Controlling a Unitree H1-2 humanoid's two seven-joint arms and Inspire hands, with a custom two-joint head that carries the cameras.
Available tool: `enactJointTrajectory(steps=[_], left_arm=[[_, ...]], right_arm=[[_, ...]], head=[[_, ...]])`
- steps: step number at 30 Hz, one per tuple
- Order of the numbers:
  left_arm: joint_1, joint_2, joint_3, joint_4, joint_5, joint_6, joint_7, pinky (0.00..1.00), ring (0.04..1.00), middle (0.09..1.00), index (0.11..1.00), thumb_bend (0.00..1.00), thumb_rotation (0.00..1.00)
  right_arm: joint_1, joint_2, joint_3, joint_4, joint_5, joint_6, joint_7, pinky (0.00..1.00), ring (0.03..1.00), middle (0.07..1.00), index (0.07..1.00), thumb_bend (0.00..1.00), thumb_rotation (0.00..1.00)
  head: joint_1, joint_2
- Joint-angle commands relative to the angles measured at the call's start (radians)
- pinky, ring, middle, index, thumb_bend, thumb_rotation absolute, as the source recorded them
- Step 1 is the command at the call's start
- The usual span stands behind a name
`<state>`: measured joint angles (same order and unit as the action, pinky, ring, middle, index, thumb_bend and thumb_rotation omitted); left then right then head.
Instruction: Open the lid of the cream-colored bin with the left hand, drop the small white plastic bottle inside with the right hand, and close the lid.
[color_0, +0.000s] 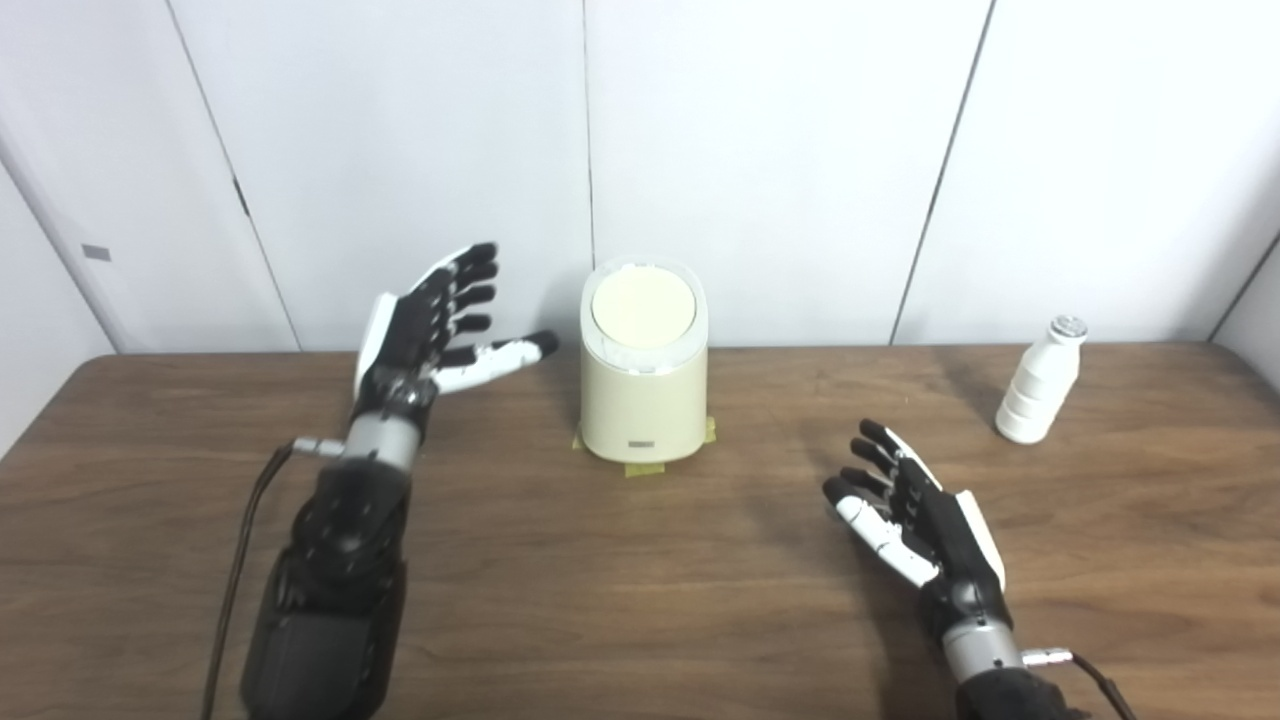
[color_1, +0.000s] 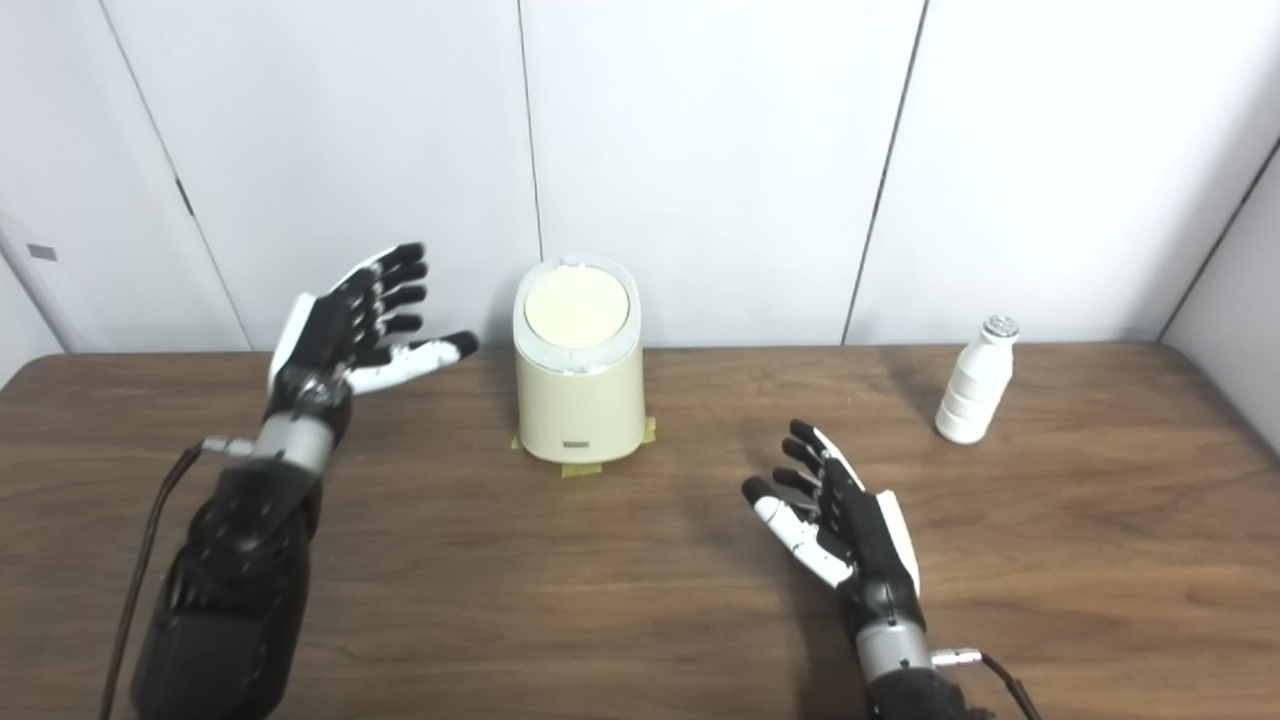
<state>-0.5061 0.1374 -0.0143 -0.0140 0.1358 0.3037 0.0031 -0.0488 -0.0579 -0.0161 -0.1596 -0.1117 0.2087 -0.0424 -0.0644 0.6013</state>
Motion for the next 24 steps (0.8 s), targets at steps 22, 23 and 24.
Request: enactJointTrajectory(steps=[22,23,24], left_arm=[[-0.332,-0.008,-0.109,0.342,0.103,-0.039,-0.004,0.76,0.850,0.880,0.931,0.89,0.16],[-0.340,-0.008,-0.118,0.360,0.113,-0.041,-0.003,0.75,0.847,0.878,0.922,0.88,0.16],[-0.347,-0.008,-0.124,0.376,0.118,-0.044,-0.003,0.74,0.845,0.875,0.916,0.88,0.16]], right_arm=[[-0.039,0.000,0.004,-0.005,-0.029,-0.061,-0.014,0.65,0.818,0.878,0.880,0.52,0.46],[-0.040,0.001,0.004,-0.005,-0.029,-0.062,-0.013,0.65,0.818,0.878,0.880,0.52,0.45],[-0.039,0.001,0.005,-0.005,-0.030,-0.062,-0.013,0.65,0.819,0.878,0.880,0.52,0.45]], head=[[-0.004,-0.003],[-0.004,-0.003],[-0.004,-0.004]])
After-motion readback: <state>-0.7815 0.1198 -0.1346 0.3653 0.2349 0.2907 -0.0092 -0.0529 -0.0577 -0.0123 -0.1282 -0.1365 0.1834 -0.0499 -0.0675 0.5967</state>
